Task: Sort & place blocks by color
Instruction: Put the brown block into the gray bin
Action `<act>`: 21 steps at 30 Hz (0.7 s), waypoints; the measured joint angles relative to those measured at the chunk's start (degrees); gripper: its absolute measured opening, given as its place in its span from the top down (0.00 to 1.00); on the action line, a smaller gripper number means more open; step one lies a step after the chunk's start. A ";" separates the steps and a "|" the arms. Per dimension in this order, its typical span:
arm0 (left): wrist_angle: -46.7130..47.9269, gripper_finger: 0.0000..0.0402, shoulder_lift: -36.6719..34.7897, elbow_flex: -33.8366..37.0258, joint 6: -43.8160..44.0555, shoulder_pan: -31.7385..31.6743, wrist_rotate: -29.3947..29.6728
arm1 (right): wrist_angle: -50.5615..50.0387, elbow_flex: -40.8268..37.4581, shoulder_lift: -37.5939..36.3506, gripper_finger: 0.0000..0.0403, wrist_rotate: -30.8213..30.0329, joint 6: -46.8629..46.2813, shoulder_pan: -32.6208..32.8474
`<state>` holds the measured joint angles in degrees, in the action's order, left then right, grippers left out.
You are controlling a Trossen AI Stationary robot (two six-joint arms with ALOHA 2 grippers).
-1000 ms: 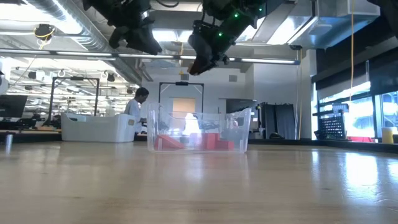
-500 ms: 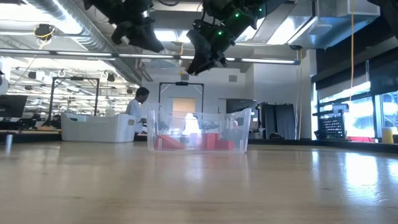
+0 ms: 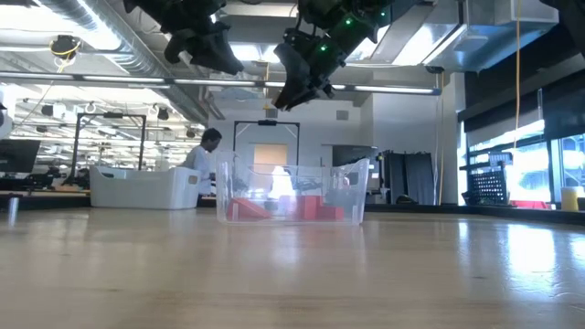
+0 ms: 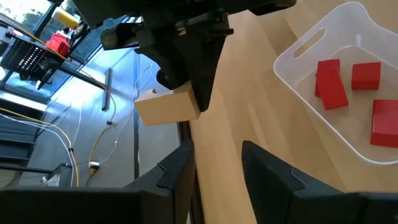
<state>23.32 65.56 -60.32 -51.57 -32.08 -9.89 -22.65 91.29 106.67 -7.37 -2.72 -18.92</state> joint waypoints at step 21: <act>0.03 0.69 0.00 0.01 0.00 0.24 0.21 | -4.22 -0.04 -0.04 0.88 5.57 -1.29 0.00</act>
<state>23.35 65.56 -60.31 -51.57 -31.83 -9.68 -26.87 91.24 106.63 -1.80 -4.01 -18.92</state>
